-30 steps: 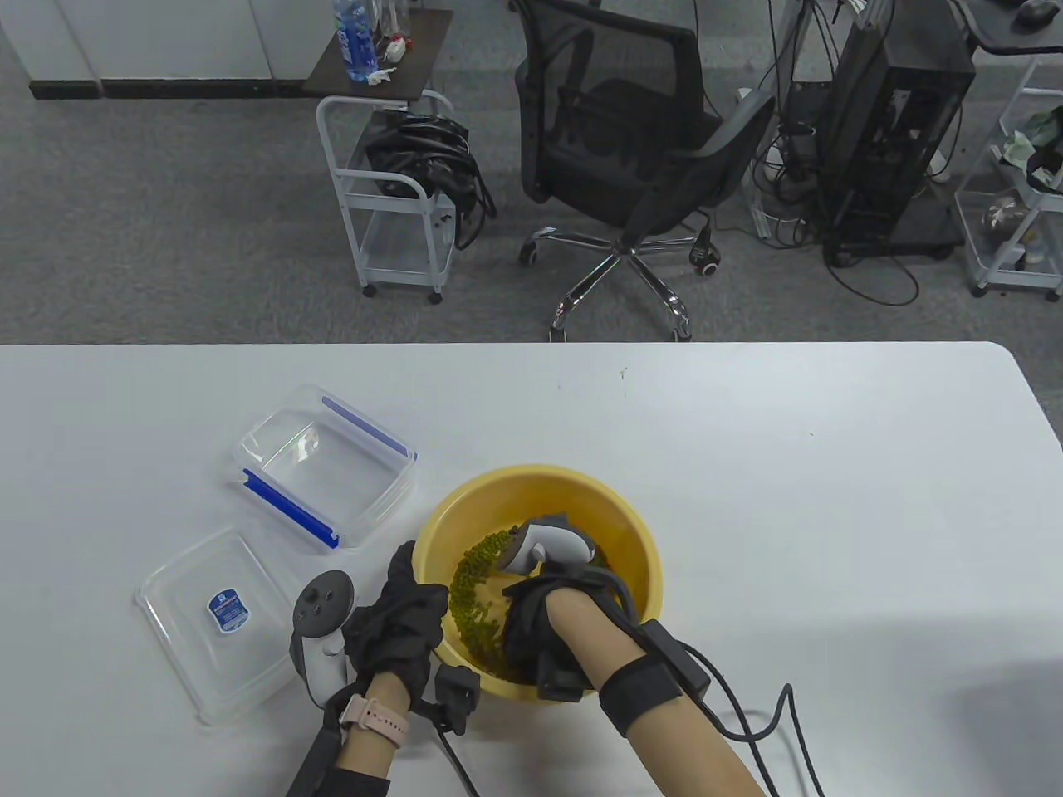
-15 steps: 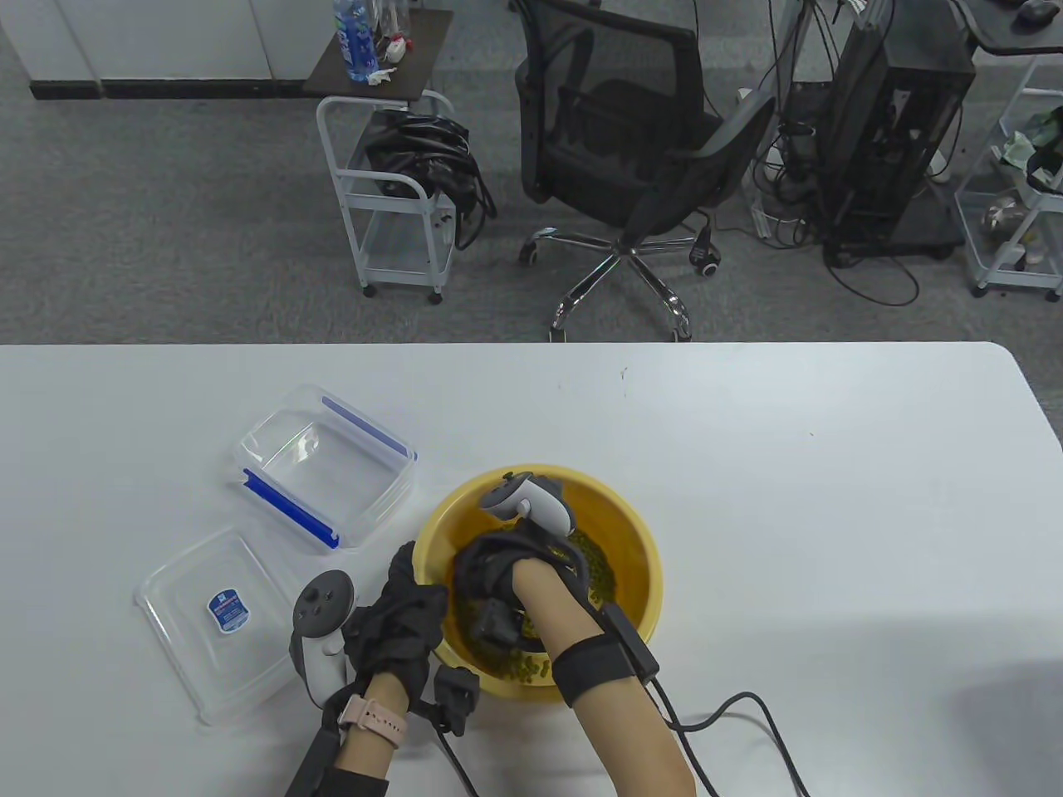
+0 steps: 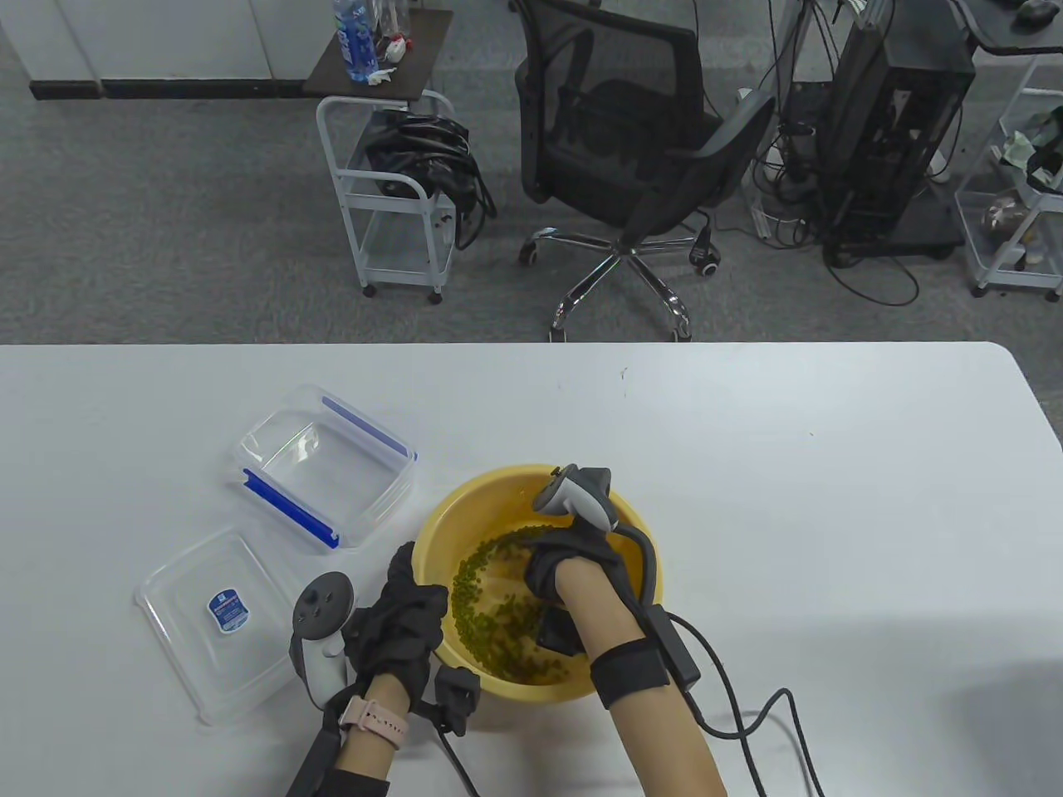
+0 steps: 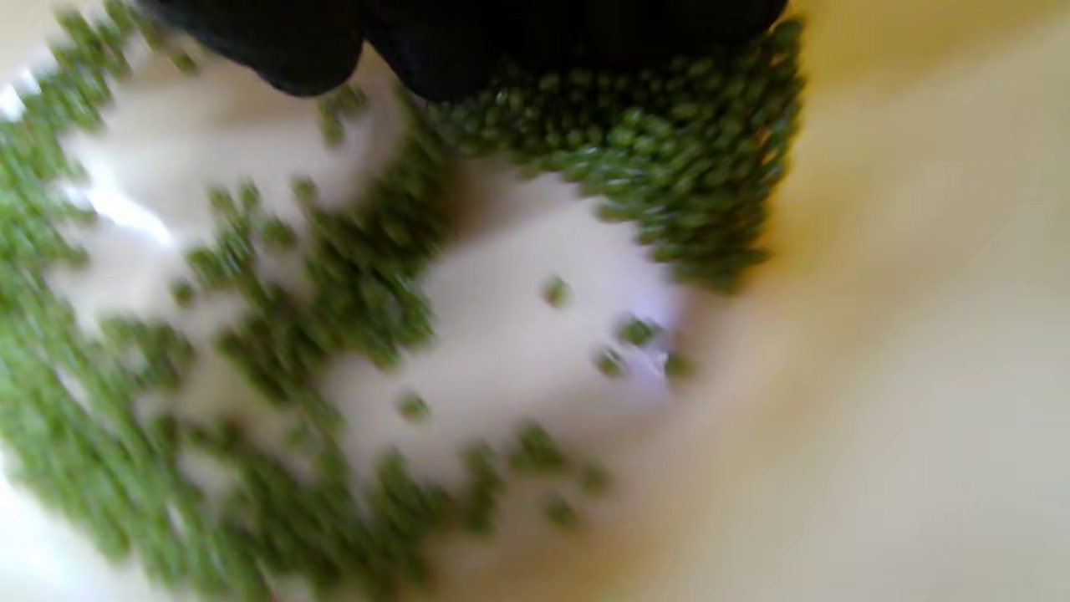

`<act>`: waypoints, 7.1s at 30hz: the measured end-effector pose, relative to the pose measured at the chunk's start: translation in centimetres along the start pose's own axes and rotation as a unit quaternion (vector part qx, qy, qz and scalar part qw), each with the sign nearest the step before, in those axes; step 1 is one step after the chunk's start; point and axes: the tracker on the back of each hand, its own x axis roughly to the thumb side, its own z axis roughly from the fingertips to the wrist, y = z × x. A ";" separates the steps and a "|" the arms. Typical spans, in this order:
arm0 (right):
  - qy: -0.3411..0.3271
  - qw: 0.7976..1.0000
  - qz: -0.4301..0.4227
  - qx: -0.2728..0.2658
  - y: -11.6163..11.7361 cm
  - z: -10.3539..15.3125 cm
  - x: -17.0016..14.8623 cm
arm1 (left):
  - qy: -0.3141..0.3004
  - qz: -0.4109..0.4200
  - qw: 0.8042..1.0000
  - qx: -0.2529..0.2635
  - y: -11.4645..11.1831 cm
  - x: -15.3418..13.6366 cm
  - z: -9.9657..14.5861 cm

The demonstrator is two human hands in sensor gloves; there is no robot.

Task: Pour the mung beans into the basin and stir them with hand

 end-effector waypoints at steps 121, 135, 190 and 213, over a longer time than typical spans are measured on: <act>-0.010 0.997 -0.076 -0.015 0.4 1.3 -1.6 | 0.000 0.013 1.000 -0.006 0.1 -0.1 0.1; -0.118 0.985 0.017 0.124 5.9 3.6 1.8 | 0.001 0.015 1.000 -0.014 0.1 -0.1 0.1; -0.071 0.990 -0.100 -0.063 -0.2 1.0 2.2 | 0.006 0.022 0.999 -0.023 0.2 -0.2 0.1; -0.160 0.972 -0.029 0.167 5.9 2.9 3.3 | 0.007 0.024 0.999 -0.025 0.2 -0.2 0.0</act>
